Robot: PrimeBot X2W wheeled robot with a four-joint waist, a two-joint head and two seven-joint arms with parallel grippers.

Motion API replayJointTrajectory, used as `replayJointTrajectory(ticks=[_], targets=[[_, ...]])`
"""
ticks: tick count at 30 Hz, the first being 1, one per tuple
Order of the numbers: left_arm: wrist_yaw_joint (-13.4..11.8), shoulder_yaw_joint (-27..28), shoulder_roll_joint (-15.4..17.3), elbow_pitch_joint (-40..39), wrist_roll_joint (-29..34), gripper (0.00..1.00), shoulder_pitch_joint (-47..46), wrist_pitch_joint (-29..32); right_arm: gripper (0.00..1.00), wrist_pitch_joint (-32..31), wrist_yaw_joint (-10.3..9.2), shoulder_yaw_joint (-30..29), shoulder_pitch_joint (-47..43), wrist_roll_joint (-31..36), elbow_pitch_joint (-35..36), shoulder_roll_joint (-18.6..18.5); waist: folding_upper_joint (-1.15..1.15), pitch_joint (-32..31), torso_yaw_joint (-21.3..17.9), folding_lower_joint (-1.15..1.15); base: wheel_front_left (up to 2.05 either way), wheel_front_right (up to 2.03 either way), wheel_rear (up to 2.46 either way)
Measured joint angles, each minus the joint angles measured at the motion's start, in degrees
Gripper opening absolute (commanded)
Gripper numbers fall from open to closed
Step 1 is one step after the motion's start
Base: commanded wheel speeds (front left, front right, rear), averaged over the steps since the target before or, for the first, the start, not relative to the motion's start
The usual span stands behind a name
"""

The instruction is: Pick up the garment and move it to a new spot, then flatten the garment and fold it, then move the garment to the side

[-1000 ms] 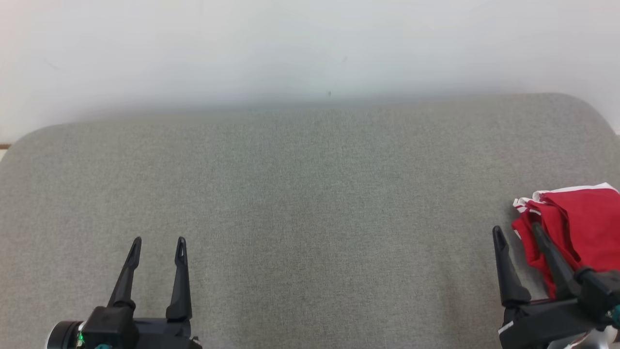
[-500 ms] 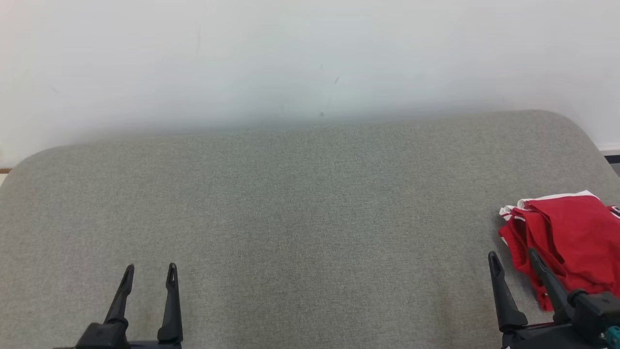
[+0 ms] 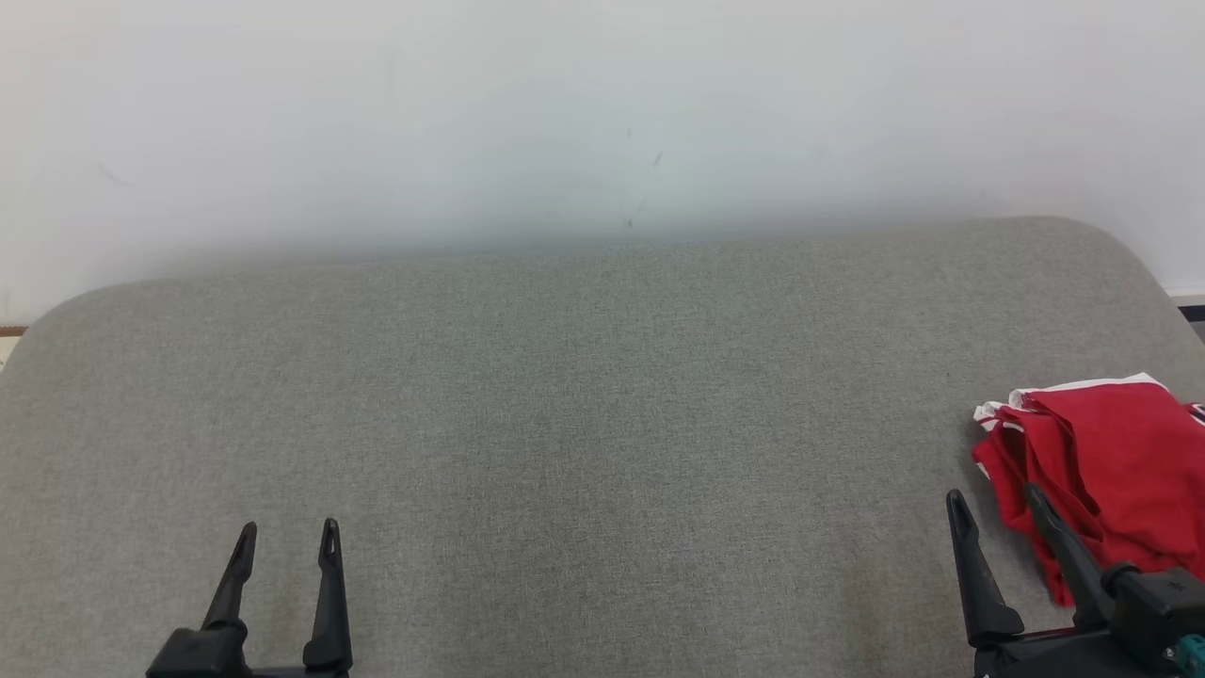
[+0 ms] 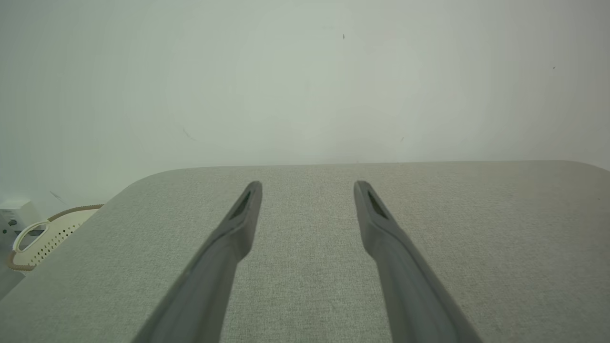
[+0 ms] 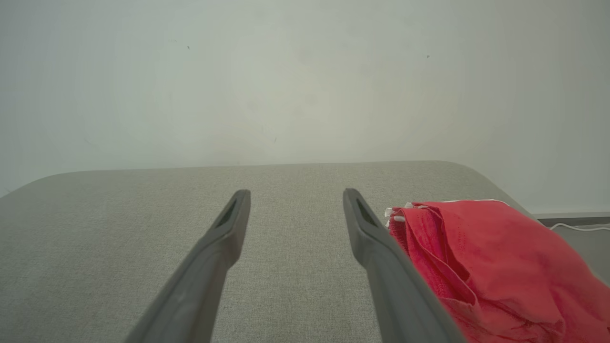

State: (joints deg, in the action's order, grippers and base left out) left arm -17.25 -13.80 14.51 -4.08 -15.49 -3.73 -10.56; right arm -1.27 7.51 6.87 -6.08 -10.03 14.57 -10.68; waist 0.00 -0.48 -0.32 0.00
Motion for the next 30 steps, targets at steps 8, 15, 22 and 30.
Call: replayJointTrajectory(ticks=[8, 15, 22, 30], targets=[[0.0, -0.3, 0.2, 0.6, -0.1, 0.00, 0.0, 0.6, 0.00, -0.3, 0.00, -0.2, -0.1, -0.1, -0.1, 0.2, 0.00, -0.1, 0.0, 0.00, 0.00, 0.00, 0.00], [0.5, -1.1, -1.3, 3.1, -2.9, 0.00, 1.1, 0.9, 0.00, -0.8, 0.01, -0.6, -0.8, -3.1, -3.9, 0.6, 0.00, 0.0, -0.1, 0.00, 0.00, 0.00, 0.00], [3.1, -1.9, -2.3, 6.7, -11.1, 0.00, -0.7, 0.5, 0.00, -2.3, 0.00, -3.2, 1.3, -11.4, -8.1, 0.3, 0.00, 0.1, 0.0, 0.00, 0.00, 0.00, 0.00], [5.6, -3.3, -3.3, 10.8, -20.1, 0.00, -3.8, -0.1, 0.00, -4.1, 0.00, -6.1, 4.1, -19.7, -12.4, -0.1, 0.00, 0.2, 0.0, 0.00, 0.00, 0.00, 0.00]])
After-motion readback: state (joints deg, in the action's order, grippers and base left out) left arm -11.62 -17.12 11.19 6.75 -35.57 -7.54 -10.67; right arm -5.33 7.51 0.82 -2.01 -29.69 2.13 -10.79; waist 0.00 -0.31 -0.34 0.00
